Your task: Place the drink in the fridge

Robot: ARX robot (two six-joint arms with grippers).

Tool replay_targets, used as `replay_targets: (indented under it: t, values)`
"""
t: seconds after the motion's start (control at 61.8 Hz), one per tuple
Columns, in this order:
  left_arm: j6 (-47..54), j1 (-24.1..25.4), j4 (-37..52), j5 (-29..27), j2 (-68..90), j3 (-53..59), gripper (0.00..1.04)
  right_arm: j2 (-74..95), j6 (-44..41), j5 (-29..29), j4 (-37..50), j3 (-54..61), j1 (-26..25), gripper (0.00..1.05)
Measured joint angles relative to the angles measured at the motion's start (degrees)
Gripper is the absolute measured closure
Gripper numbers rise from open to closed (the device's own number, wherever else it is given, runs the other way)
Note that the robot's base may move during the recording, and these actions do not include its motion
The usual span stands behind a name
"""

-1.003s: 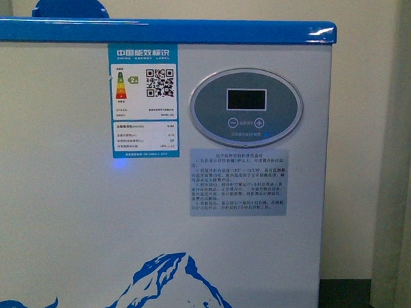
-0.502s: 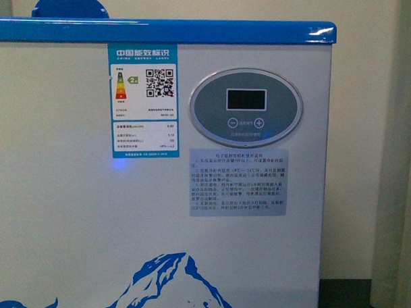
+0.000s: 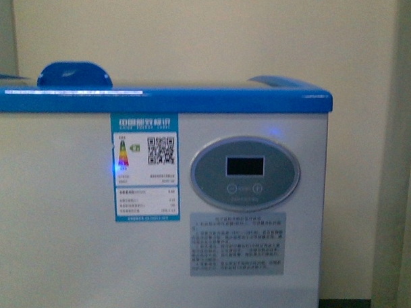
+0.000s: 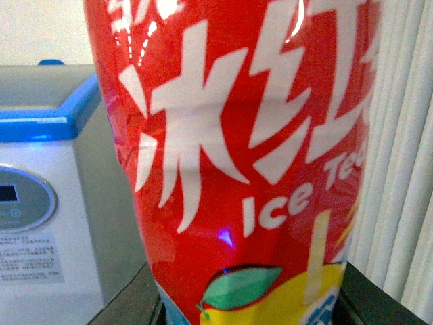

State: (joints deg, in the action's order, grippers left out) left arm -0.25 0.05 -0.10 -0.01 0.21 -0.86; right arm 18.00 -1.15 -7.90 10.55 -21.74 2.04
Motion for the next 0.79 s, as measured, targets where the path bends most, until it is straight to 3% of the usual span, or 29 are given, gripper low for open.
replay_targets:
  t: [0.793]
  values:
    - [0.0,0.0,0.0,0.0,0.0,0.0,0.08,0.0,0.0,0.0,0.0,0.0,0.0,0.66]
